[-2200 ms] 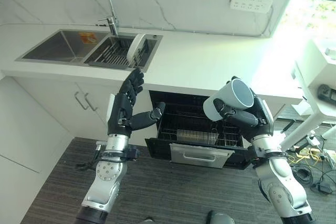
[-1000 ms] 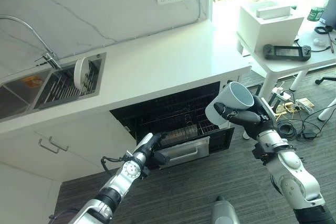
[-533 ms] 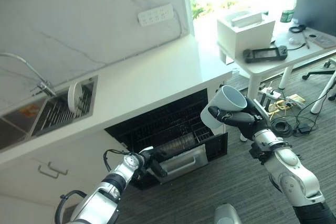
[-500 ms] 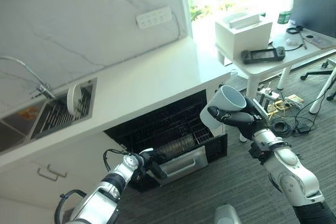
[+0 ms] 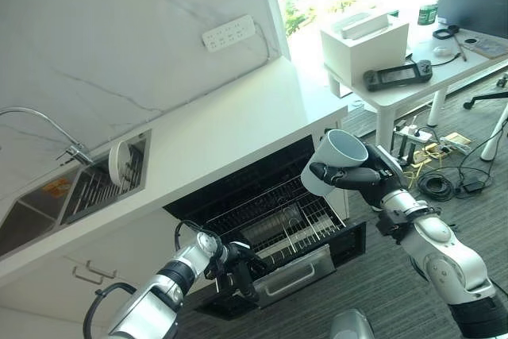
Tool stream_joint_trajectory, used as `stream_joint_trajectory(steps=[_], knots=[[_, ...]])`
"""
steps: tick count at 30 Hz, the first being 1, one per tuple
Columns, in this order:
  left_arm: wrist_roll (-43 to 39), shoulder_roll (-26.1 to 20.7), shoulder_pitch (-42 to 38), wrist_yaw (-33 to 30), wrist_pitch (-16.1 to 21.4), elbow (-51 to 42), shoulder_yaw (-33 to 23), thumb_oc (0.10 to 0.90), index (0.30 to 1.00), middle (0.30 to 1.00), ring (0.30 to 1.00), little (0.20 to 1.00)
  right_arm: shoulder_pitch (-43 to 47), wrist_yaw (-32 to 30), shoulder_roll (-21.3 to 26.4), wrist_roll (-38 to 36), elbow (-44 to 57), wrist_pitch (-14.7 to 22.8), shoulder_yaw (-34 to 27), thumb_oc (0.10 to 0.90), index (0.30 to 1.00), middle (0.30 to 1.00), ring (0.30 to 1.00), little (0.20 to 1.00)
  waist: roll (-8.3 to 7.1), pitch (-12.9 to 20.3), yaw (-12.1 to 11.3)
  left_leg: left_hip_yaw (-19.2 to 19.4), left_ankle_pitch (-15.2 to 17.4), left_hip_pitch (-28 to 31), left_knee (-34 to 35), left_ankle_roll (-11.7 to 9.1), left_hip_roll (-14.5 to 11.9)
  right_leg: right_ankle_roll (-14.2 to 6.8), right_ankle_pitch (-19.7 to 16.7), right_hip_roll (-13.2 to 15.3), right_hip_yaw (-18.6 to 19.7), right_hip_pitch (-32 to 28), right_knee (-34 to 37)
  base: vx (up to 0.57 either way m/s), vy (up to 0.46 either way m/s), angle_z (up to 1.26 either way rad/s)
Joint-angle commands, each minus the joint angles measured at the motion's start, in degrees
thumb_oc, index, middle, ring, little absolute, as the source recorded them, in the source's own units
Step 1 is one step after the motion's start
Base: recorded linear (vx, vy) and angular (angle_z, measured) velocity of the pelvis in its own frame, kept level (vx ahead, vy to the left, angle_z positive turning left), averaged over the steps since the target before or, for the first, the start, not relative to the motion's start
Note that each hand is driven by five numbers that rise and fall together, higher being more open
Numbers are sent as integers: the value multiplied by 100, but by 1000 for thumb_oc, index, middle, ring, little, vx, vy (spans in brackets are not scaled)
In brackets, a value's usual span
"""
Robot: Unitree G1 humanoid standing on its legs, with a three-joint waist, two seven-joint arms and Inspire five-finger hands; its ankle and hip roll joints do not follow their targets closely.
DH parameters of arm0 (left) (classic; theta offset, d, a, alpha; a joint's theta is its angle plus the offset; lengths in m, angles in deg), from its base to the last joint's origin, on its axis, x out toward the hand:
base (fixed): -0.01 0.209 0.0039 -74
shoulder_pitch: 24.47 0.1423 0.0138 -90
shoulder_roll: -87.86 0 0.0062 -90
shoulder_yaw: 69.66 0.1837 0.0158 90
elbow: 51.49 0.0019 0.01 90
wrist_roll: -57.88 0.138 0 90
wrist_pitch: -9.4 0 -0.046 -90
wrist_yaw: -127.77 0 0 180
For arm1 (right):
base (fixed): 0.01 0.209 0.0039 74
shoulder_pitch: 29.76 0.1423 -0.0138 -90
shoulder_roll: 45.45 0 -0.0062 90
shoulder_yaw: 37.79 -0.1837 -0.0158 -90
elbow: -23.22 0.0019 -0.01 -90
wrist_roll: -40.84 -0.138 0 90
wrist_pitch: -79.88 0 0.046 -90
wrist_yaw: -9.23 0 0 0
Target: Place the dishes in the dishwasher.
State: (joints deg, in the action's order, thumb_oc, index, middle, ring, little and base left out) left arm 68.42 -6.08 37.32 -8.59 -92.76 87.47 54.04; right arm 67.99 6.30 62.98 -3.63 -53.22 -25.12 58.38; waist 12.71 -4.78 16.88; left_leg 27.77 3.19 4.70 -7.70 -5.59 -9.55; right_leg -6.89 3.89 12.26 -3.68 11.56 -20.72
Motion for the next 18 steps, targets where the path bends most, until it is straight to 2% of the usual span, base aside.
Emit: stream_joint_trajectory(steps=[1, 4, 5, 8, 10, 11, 13, 15, 18], knots=[[-454, -565, 685, 950, -132, -441, 336, 800, 900, 900, 900, 900, 1136, 201, -273, -69, 607, 710, -277, 400, 300, 300, 300, 300, -426, -247, -150, -548, 1004, -392, -949, 105, -190, -275, 510, 22, -11, -485, 353, -23, -12, 12], [-1324, -1003, 609, -100, -212, -1744, -173, 800, 900, 900, 900, 900, 840, 177, -206, 33, 583, 948, -414, 400, 300, 300, 300, 300, -477, -259, -336, -664, 977, -435, -949, 94, -184, -269, 502, 76, -148, -523, 353, -42, -40, 12], [-2009, -1316, 561, -738, -176, -2657, -594, 800, 900, 900, 900, 900, 592, 163, -165, 85, 562, 1120, -556, 400, 300, 300, 300, 300, -522, -271, -480, -741, 960, -468, -949, 84, -191, -273, 490, 104, -229, -542, 353, -60, -88, 23], [-2986, -1793, 622, -1545, 249, -3867, -1545, 800, 900, 900, 900, 900, 243, 225, -190, 181, 439, 1317, -872, 400, 300, 300, 300, 300, -652, -279, -692, -881, 924, -523, -949, 65, -213, -281, 464, 153, -372, -572, 353, -39, -106, 35], [-3510, -1921, 740, -1903, 761, -4329, -2200, 800, 900, 900, 900, 900, 181, 297, -229, 311, 247, 1435, -1050, 400, 300, 300, 300, 300, -769, -297, -830, -1003, 902, -551, -949, 48, -228, -275, 454, 185, -488, -612, 353, -11, -128, 55], [-3781, -1905, 816, -2295, 1360, -4495, -2535, 800, 900, 900, 900, 900, 238, 302, -251, 450, 51, 1545, -1099, 400, 300, 300, 300, 300, -867, -316, -930, -1112, 892, -579, -949, 29, -233, -265, 448, 196, -572, -643, 353, 0, -147, 38], [-4082, -1729, 904, -2670, 1878, -4769, -2836, 800, 900, 900, 900, 900, 367, 162, -275, 670, -95, 1608, -1094, 400, 300, 300, 300, 300, -983, -336, -1073, -1253, 886, -620, -949, 14, -230, -247, 452, 201, -662, -671, 353, 5, -123, 34], [-4358, -1500, 1008, -3029, 2191, -5025, -3064, 800, 900, 900, 900, 900, 485, 5, -287, 877, -127, 1538, -1052, 400, 300, 300, 300, 300, -1071, -343, -1165, -1362, 839, -696, -949, 4, -238, -214, 425, 184, -702, -638, 353, 20, -90, 30], [-4497, -1040, 1153, -3423, 2397, -5411, -3244, 800, 900, 900, 900, 900, 612, -172, -338, 1208, -186, 1415, -1020, 400, 300, 300, 300, 300, -1207, -370, -1275, -1517, 807, -813, -949, -11, -249, -170, 414, 131, -712, -575, 353, 26, -100, 10]])
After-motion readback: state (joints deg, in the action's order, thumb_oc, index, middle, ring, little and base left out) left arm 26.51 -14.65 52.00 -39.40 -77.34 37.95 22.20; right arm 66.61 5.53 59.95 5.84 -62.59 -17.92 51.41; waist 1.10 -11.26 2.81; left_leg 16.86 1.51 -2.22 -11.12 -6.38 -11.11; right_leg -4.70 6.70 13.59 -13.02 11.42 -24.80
